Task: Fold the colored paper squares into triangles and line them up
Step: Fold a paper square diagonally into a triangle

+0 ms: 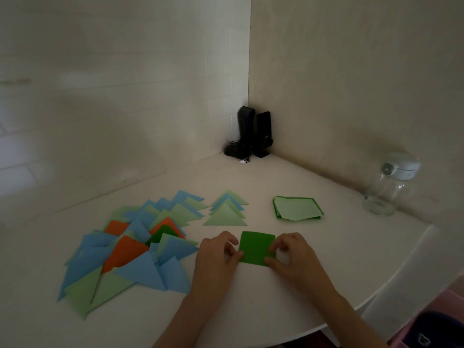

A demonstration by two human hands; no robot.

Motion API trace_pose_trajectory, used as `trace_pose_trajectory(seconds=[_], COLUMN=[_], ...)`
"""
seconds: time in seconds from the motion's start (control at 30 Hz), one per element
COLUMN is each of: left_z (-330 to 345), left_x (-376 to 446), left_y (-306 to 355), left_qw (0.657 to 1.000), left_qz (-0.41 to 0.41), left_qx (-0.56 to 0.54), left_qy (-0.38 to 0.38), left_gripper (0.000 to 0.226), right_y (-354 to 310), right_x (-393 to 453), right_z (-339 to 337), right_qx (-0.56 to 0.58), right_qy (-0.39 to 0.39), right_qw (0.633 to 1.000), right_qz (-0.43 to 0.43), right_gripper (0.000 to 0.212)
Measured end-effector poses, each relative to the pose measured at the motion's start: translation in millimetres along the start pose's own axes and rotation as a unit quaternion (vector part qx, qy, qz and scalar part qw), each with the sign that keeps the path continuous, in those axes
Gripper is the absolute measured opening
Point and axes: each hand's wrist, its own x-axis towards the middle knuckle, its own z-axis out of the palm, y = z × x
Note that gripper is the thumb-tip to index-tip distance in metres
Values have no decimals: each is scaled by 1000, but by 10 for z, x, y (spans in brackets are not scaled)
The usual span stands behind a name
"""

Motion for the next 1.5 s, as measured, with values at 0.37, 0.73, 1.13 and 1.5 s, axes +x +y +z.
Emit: trace_pose_trajectory(seconds=[0.37,0.73,1.13,1.5], left_z=[-22,37,-160,-30], left_x=[43,-279,-160,-156], left_y=[63,325,2,137], left_qw=[993,976,986,977], left_qz=[84,158,115,7], left_qx=[65,133,117,206], left_qy=[-56,-72,-16,49], left_gripper=[25,30,10,26], right_y=[-44,-147,-28,-178], right_x=[26,-206,-87,-79], right_z=[-94,-103,-44,116], right_qx=[2,-30,-43,-127], right_qy=[-7,58,18,45], right_qw=[1000,997,998,989], right_qz=[-20,-52,-37,56], right_gripper=[32,9,15,33])
